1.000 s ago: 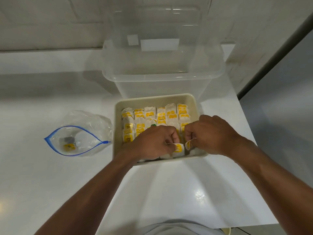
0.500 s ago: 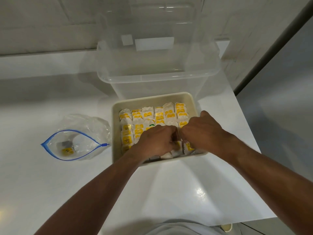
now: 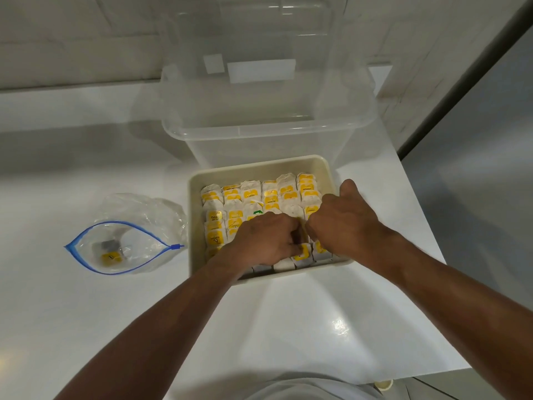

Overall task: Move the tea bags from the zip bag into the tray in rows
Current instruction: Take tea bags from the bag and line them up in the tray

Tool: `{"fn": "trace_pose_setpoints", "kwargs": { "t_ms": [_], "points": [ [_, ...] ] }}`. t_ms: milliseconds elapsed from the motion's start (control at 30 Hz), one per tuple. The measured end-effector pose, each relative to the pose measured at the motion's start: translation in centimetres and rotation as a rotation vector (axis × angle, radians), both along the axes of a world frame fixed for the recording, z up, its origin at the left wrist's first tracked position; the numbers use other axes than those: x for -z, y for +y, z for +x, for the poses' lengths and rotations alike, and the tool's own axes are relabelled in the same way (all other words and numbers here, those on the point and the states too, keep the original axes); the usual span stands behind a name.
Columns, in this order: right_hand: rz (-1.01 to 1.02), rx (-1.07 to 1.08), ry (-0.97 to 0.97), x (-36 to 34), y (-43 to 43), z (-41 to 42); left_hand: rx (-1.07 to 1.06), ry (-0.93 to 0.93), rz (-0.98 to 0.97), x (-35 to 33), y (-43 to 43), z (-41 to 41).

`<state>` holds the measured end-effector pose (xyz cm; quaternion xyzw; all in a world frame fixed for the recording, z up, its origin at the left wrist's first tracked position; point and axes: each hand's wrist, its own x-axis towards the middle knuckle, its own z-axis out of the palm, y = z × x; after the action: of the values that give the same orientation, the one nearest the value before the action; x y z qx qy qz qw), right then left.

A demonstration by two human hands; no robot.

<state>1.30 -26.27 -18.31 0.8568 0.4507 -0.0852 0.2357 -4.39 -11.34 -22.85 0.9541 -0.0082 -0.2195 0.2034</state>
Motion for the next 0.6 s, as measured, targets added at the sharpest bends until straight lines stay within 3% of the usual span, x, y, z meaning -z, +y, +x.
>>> {"fn": "trace_pose_setpoints", "kwargs": {
  "t_ms": [167, 300, 400, 533, 600],
  "points": [
    [0.014, 0.002, 0.025, 0.1, 0.8, -0.2, -0.04, -0.09, 0.083, -0.1, -0.6, 0.3],
    [0.078, -0.026, -0.094, 0.9, 0.8, -0.2, -0.094, -0.128, 0.133, -0.1, -0.5, 0.5],
    [0.093, 0.052, 0.001, 1.4, 0.4, -0.2, -0.125, -0.093, 0.089, -0.7, 0.5, 0.6],
    [0.182, -0.006, -0.102, 0.6, 0.0, -0.2, -0.074, -0.03, 0.122, -1.4, 2.4, 0.0],
    [0.176, 0.025, -0.028, 0.4, 0.3, -0.2, -0.036, 0.02, 0.134, -1.4, 2.8, -0.5]
  ]
}}
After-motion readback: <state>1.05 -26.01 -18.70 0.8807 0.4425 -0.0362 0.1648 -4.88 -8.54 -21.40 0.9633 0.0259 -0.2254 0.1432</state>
